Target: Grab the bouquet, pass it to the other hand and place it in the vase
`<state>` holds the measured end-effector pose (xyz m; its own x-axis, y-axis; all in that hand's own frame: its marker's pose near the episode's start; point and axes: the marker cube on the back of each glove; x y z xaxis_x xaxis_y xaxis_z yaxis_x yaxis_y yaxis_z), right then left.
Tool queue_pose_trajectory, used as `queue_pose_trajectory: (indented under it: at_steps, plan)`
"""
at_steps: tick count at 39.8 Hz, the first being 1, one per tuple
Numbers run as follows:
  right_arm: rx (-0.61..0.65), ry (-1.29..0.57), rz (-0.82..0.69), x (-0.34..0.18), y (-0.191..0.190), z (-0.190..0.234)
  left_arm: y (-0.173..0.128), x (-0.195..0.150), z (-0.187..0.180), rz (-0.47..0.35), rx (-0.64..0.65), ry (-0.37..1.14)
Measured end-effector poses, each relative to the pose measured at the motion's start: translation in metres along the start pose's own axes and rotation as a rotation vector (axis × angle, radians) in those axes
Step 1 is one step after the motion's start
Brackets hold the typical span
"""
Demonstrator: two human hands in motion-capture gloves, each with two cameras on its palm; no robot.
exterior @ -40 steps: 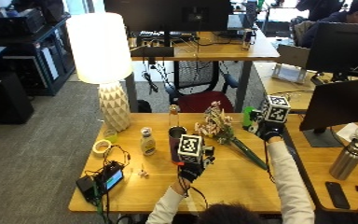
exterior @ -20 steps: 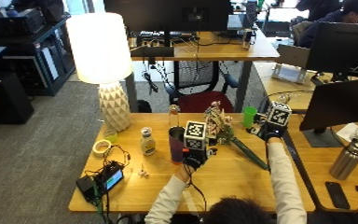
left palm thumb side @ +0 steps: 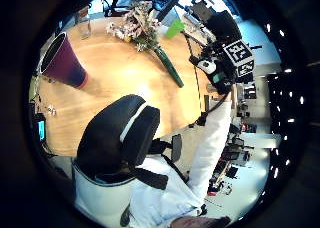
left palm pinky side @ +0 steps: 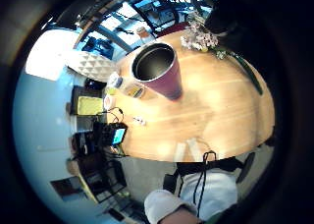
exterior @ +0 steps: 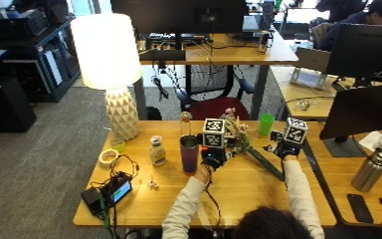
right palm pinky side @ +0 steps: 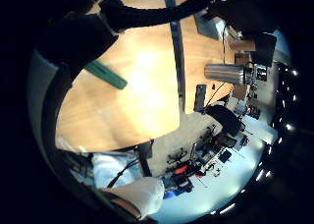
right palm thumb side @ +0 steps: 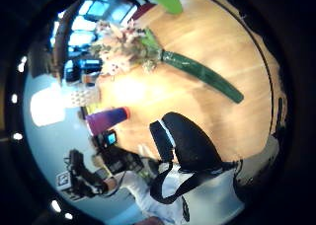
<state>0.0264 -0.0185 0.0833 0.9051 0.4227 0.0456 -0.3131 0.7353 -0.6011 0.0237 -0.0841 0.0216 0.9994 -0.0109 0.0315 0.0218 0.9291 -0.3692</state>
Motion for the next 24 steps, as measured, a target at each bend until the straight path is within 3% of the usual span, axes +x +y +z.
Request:
queue_pose_trajectory:
  at_steps: [3, 11, 15, 20, 24]
  plan:
    - [0.027, 0.0, -0.01, 0.003, -0.007, 0.006, -0.002, 0.002, 0.003, 0.002, -0.016, 0.004]
    - [-0.081, -0.075, 0.013, 0.013, -0.025, 0.042, -0.005, 0.009, 0.012, 0.017, -0.048, 0.015]
    - [-0.07, -0.099, -0.008, 0.011, -0.037, 0.056, -0.005, 0.012, 0.014, 0.025, -0.054, 0.019]
    - [-0.122, -0.043, 0.139, 0.017, -0.043, 0.078, -0.003, 0.013, 0.018, 0.027, -0.058, 0.018]
    - [-0.065, -0.017, 0.085, 0.013, -0.056, 0.093, -0.005, 0.013, 0.021, 0.032, -0.061, 0.023]
